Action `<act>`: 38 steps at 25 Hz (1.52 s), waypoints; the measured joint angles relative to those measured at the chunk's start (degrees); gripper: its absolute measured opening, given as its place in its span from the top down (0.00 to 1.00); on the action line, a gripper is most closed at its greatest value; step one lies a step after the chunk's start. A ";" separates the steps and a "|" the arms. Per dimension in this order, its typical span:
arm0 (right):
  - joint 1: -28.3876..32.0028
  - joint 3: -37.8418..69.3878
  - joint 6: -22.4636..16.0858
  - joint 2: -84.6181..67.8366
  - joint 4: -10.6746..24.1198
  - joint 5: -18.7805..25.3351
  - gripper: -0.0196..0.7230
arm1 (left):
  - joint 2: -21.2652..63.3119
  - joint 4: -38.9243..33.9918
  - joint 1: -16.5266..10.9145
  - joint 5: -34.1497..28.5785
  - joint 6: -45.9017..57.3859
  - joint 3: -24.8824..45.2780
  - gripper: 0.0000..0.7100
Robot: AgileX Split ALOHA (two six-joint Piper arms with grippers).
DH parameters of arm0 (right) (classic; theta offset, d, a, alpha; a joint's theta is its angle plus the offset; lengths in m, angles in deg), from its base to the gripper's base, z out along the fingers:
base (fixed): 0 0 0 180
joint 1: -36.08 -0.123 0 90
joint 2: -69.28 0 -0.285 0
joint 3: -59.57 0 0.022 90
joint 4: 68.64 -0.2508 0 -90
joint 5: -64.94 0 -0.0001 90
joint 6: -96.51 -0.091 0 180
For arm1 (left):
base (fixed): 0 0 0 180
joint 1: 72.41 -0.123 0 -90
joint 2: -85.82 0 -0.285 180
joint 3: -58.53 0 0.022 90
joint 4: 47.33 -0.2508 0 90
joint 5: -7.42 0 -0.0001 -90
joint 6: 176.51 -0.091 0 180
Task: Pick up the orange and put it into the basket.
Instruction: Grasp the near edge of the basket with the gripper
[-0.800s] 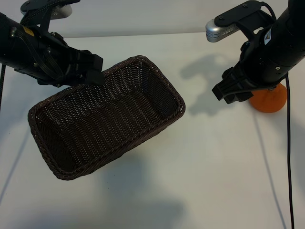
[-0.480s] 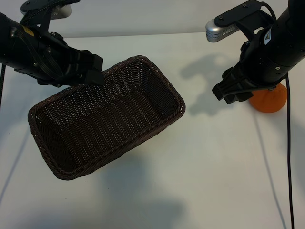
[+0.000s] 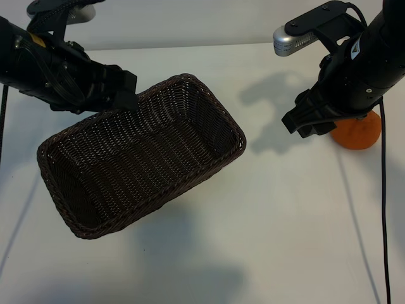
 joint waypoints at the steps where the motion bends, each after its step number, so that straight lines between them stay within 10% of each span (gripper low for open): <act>1: 0.00 0.00 0.00 0.00 0.00 0.00 0.28 | 0.00 0.00 0.00 0.51 0.00 0.00 0.21; 9: 0.00 0.00 -0.05 0.00 0.00 0.00 0.28 | 0.00 -1.78 0.00 -0.41 4.00 0.00 0.21; 22: 0.00 0.00 0.00 0.00 0.00 0.22 0.28 | 10.75 -24.99 0.00 -9.26 31.06 4.65 0.21; 38: 0.00 0.00 0.00 0.00 0.00 0.61 0.28 | 7.02 -25.09 0.00 -1.03 38.40 16.06 0.21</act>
